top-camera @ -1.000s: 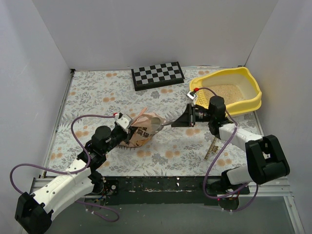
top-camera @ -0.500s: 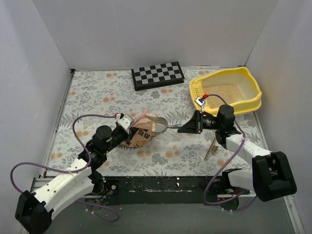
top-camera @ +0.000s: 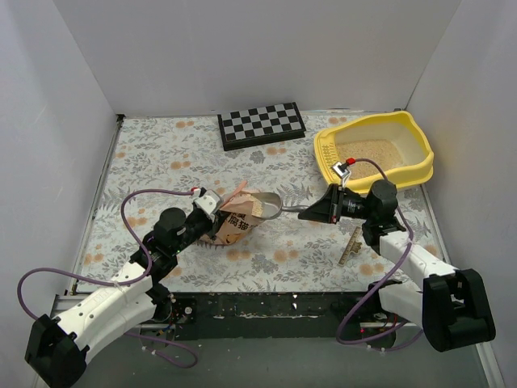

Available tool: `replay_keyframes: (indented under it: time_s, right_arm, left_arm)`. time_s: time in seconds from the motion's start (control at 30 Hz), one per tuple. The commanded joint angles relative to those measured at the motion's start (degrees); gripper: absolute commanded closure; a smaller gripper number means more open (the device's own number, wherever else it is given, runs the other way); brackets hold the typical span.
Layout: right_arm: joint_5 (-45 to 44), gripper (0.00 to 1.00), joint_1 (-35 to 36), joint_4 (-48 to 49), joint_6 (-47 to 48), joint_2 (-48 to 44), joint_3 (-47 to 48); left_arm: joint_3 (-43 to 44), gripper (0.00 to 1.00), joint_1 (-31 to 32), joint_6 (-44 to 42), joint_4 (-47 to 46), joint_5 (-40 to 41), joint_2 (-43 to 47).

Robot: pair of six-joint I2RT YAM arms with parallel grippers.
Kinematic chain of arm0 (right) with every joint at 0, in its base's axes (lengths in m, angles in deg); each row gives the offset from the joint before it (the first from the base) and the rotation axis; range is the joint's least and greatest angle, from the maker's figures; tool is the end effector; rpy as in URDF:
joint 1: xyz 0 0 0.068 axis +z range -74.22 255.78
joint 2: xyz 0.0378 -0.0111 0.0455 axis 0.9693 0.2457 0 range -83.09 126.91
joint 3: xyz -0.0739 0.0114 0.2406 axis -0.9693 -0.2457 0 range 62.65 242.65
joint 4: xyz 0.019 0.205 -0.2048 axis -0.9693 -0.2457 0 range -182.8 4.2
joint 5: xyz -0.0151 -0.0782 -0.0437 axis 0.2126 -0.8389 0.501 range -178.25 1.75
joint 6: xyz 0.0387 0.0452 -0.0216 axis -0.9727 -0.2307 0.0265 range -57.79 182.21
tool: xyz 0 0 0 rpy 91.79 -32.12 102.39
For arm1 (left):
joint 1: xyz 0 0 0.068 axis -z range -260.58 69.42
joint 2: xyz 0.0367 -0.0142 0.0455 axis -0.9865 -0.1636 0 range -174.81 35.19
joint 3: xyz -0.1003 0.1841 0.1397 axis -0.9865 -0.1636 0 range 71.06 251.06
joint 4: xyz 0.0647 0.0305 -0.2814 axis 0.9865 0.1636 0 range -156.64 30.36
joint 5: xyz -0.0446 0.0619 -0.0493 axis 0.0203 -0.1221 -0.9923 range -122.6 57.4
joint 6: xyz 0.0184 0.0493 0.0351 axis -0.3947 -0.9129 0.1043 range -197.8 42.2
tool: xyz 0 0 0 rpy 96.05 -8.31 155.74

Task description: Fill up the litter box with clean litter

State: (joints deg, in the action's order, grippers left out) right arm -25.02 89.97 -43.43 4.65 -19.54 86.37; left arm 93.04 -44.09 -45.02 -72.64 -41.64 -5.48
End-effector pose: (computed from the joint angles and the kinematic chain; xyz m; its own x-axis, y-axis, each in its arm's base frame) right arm 0.2394 0.1054 0.2042 -0.7999 0.1899 -0.5693 -0.5594 0.1077 0.8219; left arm 0.1848 -0.1462 0.2132 -0.5332 -0.2707 -0.8015 0.5019 0.6615 -0.5572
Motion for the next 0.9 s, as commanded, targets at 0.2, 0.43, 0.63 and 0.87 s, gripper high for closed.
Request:
replay_keyframes:
  time_s: [0.2,0.43,0.63,0.87]
  right_arm:
    - [-2.2,0.99,-1.5,-0.9,-1.0,-7.0,-0.3]
    - [-2.3,0.99,-1.8,-3.4,-1.1,-10.1,-1.5]
    - [-3.5,0.99,-2.2,-4.9,-1.3,-13.0,-2.2]
    - [-6.4,0.99,-2.6,-6.1,-2.7,-16.5,-2.4]
  left_arm:
    - [-0.4,1.0,0.1,-0.2,-4.5,-1.2,2.0]
    - [-0.6,1.0,0.2,0.0,-5.2,1.6,3.4]
    - [-0.8,1.0,0.2,0.4,-5.6,3.1,4.1]
    - [-0.8,1.0,0.2,0.4,-5.6,3.0,4.2]
